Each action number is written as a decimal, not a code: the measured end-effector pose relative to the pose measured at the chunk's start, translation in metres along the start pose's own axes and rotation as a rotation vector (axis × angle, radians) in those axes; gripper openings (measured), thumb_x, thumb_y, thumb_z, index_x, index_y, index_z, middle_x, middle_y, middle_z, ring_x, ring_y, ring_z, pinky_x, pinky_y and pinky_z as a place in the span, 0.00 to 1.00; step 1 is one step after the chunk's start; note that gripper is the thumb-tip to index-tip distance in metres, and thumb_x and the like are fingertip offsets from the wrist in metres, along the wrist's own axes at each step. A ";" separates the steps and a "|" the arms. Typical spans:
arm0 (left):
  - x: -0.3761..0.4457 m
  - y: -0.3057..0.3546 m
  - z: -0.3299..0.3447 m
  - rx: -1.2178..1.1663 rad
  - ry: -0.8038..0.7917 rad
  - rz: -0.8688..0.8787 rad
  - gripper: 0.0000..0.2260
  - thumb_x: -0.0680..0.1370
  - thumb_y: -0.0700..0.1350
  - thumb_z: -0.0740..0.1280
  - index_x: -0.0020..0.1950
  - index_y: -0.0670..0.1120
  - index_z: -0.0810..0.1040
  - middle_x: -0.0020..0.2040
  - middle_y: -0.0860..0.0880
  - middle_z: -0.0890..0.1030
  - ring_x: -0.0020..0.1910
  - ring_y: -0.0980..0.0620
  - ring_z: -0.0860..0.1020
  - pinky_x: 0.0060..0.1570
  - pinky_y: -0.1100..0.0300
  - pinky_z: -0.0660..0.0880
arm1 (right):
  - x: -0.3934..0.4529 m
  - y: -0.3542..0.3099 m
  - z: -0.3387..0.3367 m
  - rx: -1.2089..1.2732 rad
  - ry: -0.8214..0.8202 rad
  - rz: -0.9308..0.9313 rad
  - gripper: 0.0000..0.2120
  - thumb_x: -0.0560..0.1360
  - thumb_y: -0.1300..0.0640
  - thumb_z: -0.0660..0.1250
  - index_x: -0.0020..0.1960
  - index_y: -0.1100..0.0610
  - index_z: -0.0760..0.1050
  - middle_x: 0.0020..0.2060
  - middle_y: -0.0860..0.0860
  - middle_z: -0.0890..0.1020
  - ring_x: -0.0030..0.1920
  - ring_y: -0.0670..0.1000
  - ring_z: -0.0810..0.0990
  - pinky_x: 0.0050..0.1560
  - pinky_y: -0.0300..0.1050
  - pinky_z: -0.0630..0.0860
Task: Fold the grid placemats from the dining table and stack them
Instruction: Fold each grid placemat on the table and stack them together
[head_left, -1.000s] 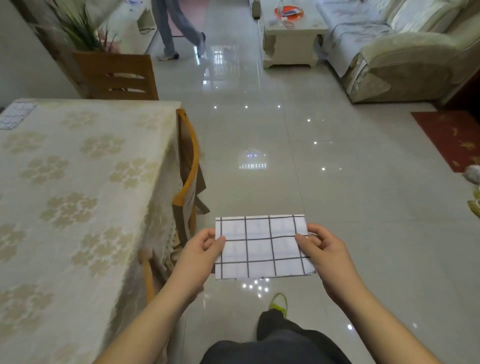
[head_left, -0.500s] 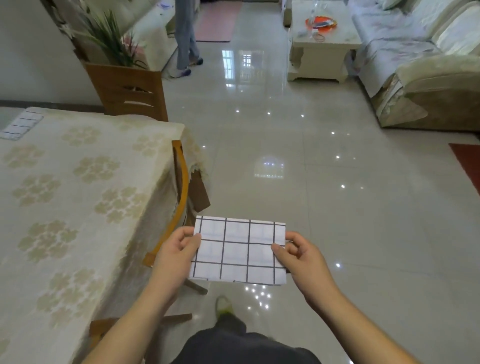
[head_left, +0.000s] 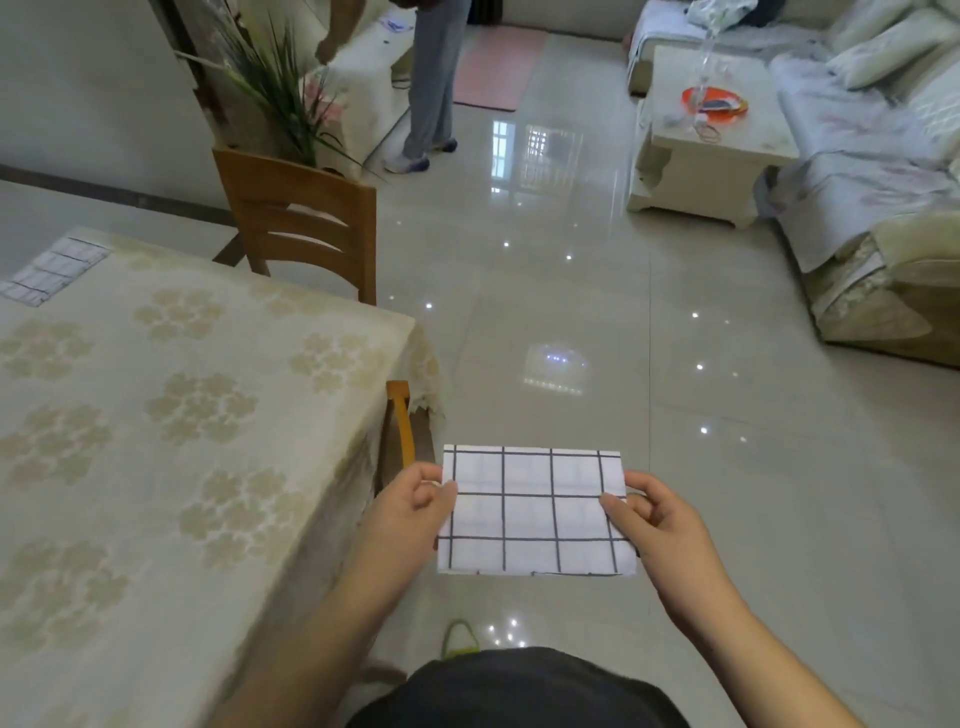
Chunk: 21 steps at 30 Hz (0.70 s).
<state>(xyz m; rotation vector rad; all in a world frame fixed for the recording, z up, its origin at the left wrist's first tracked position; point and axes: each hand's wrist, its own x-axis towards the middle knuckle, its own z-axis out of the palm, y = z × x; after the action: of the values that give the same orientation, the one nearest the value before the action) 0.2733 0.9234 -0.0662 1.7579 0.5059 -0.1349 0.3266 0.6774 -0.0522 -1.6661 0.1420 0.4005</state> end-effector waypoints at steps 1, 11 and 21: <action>0.012 0.005 -0.002 0.029 -0.011 0.011 0.10 0.77 0.60 0.63 0.52 0.56 0.76 0.40 0.45 0.83 0.41 0.46 0.83 0.47 0.43 0.81 | 0.010 -0.005 0.000 -0.004 0.006 -0.006 0.08 0.78 0.62 0.66 0.55 0.54 0.79 0.29 0.50 0.76 0.33 0.47 0.78 0.38 0.37 0.74; 0.115 0.042 0.009 0.012 0.041 -0.001 0.08 0.79 0.51 0.66 0.57 0.53 0.76 0.43 0.37 0.81 0.45 0.37 0.81 0.47 0.40 0.79 | 0.115 -0.032 -0.009 -0.005 -0.028 0.012 0.08 0.78 0.63 0.65 0.55 0.55 0.78 0.25 0.46 0.74 0.31 0.47 0.76 0.40 0.42 0.72; 0.245 0.099 0.069 0.121 0.121 -0.062 0.12 0.79 0.52 0.67 0.61 0.53 0.77 0.39 0.55 0.85 0.42 0.58 0.82 0.50 0.55 0.78 | 0.270 -0.062 -0.064 0.006 -0.069 0.041 0.09 0.78 0.62 0.66 0.56 0.54 0.79 0.28 0.48 0.75 0.33 0.45 0.76 0.40 0.37 0.72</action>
<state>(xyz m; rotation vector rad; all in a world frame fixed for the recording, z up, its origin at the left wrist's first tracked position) 0.5458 0.9057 -0.0820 1.8767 0.6519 -0.1054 0.6092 0.6606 -0.0810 -1.6431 0.1261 0.4882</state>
